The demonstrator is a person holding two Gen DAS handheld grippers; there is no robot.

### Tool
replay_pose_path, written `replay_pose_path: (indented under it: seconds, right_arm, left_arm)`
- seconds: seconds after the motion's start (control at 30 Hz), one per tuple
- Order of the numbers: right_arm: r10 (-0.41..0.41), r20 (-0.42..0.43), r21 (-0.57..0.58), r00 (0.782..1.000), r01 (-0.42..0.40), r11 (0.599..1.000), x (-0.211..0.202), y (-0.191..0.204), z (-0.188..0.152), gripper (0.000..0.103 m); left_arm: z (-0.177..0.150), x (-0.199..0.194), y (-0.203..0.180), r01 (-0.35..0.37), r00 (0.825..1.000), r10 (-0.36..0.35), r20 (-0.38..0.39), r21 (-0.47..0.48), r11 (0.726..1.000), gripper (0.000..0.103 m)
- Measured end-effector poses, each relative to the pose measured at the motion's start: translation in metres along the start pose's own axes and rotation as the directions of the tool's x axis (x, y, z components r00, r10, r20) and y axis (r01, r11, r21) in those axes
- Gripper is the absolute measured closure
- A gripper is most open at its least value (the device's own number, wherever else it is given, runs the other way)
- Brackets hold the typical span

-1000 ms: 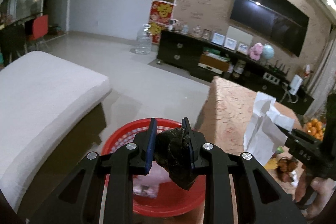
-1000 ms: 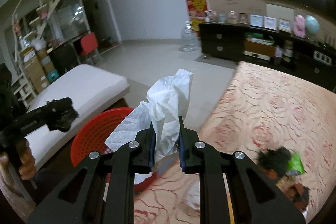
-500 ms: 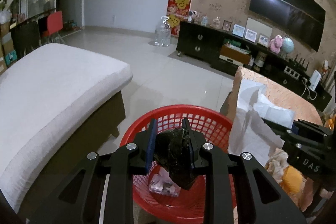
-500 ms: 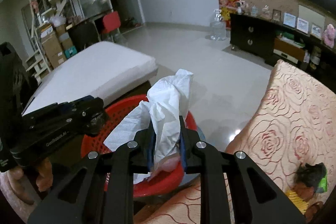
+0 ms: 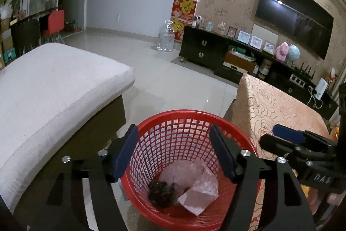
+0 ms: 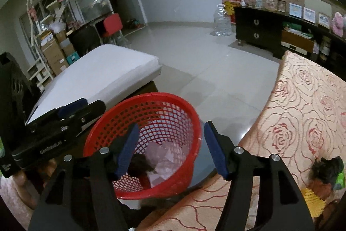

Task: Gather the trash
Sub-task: 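Open both tools to drop the cloth and tissue into the wastebasket, then move both tools back over the remaining trash on the bedspread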

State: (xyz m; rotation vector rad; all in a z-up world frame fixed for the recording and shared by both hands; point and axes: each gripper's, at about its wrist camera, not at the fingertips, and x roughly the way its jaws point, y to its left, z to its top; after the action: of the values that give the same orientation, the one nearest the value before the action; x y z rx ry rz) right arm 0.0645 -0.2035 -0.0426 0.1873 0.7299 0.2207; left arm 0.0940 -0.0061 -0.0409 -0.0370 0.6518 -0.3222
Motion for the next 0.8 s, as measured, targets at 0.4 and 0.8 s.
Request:
replay_pose_path:
  seconds: [0.4,0.8]
  right_arm:
    - [-0.115,0.062,0.071,0.991,0.110,0.991,-0.037,-0.035,-0.008,0.040]
    - [-0.277,0.132,0.157,0.952,0.256,0.954,-0.109,-0.075,-0.044,0.022]
  left_arm:
    - [-0.005,-0.005,-0.013,-0.026,0.999,0.025,0.021,0.038,0.999,0.030]
    - [-0.022,-0.023,-0.060,0.006,1.000,-0.009,0.023,0.133,0.991,0.023]
